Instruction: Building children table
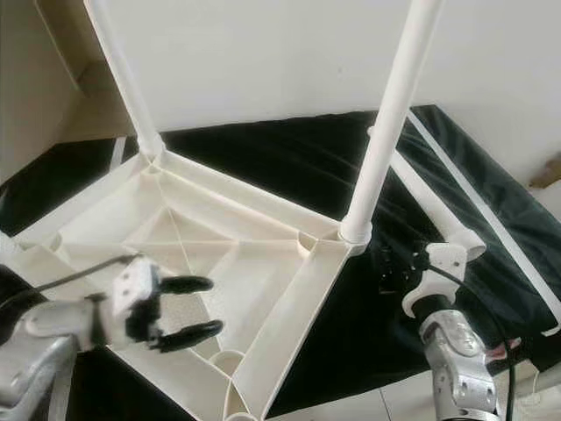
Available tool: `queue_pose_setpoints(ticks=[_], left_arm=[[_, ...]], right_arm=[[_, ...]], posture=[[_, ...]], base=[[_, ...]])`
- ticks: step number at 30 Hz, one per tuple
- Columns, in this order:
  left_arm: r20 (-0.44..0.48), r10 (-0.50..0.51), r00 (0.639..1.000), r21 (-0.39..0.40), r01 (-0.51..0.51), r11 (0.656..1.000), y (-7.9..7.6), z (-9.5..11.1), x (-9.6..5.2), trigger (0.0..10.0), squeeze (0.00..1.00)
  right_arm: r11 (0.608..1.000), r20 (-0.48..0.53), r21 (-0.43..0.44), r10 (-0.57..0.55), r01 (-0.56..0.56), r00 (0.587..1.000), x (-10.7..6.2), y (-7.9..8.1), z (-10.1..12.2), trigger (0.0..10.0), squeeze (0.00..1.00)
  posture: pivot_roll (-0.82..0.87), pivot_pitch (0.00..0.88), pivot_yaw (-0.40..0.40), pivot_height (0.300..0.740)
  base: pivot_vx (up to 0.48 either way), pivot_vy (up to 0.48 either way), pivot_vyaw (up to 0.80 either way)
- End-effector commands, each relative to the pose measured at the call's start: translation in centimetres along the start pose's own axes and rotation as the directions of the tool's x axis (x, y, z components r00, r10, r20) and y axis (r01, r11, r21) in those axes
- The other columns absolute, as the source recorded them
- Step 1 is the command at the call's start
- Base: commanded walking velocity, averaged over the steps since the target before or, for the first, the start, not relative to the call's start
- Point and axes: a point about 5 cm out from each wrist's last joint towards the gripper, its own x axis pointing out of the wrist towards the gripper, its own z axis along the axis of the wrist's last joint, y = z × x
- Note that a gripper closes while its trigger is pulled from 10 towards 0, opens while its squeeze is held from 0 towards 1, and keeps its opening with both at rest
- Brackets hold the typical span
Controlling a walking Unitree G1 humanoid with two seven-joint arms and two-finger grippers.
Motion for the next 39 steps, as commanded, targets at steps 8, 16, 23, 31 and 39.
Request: queue_pose_setpoints(ticks=[8,16,23,31,39], left_arm=[[-0.119,-0.192,0.974,0.032,0.197,0.980,-1.3,-1.1,-2.2,10.0,0.00],[-0.231,-0.182,0.956,0.052,0.199,0.979,-1.2,-2.1,-3.5,10.0,0.00],[-0.278,-0.110,0.954,0.091,0.140,0.986,-0.4,-3.0,-2.8,10.0,0.00],[-0.315,0.027,0.949,0.157,0.024,0.987,1.4,-3.7,-1.4,10.0,0.00],[-0.417,0.141,0.898,0.181,-0.070,0.981,3.0,-5.1,-1.1,10.0,0.00]], right_arm=[[1.000,0.003,-0.008,0.011,-0.011,1.000,0.2,-0.4,0.4,10.0,0.00],[1.000,0.004,-0.016,0.018,-0.018,1.000,0.6,-0.6,0.5,10.0,0.00],[1.000,0.010,-0.016,0.023,-0.023,1.000,0.8,-0.5,0.7,10.0,0.00],[1.000,0.014,-0.017,0.024,-0.024,1.000,1.0,-0.3,0.7,10.0,0.00],[1.000,0.012,-0.012,0.020,-0.020,1.000,1.0,-0.1,0.5,10.0,0.00]], posture=[[-0.03,0.001,-0.020,0.740],[-0.02,0.000,-0.021,0.740],[-0.02,0.000,-0.016,0.740],[-0.03,0.000,-0.012,0.740],[-0.03,0.000,-0.009,0.740]], base=[[0.000,0.000,0.00],[0.000,0.000,0.00],[0.000,0.000,0.00],[0.000,0.000,0.00],[0.000,0.000,0.00]])
